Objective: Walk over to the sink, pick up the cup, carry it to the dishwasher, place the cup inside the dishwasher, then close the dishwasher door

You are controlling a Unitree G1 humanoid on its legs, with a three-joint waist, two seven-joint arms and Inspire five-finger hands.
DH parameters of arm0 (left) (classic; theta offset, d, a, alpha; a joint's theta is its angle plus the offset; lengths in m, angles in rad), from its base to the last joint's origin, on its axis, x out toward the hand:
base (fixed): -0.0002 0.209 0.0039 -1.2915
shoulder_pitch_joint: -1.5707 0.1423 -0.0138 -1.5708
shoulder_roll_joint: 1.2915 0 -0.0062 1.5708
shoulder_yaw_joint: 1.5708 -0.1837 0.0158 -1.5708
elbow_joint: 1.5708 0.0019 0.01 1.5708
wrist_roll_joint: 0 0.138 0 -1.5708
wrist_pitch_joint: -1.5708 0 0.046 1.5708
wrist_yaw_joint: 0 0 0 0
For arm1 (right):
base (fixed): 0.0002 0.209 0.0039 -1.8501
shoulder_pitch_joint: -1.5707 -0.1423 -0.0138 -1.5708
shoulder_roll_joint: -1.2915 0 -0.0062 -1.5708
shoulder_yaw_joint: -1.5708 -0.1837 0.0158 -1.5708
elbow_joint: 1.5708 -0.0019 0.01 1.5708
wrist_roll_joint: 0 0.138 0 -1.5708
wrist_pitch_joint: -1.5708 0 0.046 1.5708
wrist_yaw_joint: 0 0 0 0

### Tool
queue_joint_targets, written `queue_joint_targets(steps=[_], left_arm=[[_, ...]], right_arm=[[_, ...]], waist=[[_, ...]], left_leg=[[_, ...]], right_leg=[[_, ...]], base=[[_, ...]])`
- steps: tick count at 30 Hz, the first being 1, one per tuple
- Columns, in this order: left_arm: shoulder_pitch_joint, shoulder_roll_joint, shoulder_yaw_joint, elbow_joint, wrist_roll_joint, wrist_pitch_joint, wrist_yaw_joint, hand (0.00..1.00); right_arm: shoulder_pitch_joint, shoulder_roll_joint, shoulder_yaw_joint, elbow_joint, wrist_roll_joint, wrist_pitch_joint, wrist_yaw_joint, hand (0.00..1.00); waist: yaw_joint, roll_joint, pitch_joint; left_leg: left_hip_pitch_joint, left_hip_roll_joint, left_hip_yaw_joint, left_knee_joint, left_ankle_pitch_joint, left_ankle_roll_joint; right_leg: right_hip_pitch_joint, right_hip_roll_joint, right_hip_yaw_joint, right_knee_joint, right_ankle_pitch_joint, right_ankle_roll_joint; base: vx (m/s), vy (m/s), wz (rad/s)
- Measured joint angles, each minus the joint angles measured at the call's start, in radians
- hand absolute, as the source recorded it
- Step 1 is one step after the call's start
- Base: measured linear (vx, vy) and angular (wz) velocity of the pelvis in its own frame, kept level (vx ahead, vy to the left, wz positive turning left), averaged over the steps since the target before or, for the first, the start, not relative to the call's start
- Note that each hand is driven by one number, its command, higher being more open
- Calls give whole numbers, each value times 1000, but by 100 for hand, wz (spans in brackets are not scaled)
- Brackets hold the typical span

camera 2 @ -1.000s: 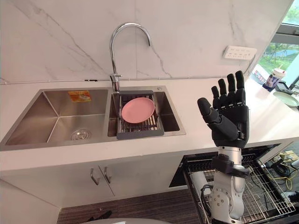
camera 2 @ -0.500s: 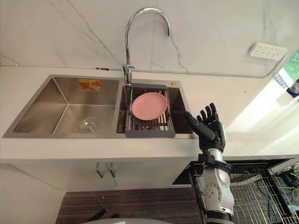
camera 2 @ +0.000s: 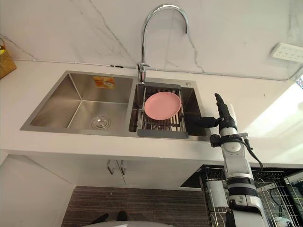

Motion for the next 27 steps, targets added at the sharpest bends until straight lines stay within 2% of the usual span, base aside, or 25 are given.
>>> queue_joint_targets(steps=[2,8,16,22,27], left_arm=[[0,1,-1,-2,0,2,-2,100],[-1,1,-4,-6,13,2,-8,100],[-1,0,-10,-17,19,3,-29,100],[-3,-4,-11,-46,38,6,-40,100],[-3,-4,-11,-45,42,3,-45,100]], right_arm=[[-26,-4,32,45,-41,1,30,100],[-101,-39,97,153,-134,-14,24,100],[-147,-39,133,228,-194,-26,-62,100],[-167,-38,159,264,-374,-62,-178,100],[-185,-36,190,264,-460,-105,-250,100]], waist=[[1,0,2],[4,3,6],[12,11,22],[35,11,40],[38,11,40]], left_leg=[[1,-6,-7,0,2,3],[4,-21,-24,0,7,8],[-1,-25,-44,-1,11,9],[-7,-34,-64,-1,18,18],[-8,-39,-64,-1,20,17]], right_leg=[[10,-5,-12,-6,0,4],[26,-14,-36,-8,1,14],[33,-15,-59,-8,1,15],[45,-19,-85,-21,3,20],[49,-28,-95,-22,4,24]], base=[[28,17,16],[2,21,12],[-21,10,8],[28,4,11],[18,6,4]])
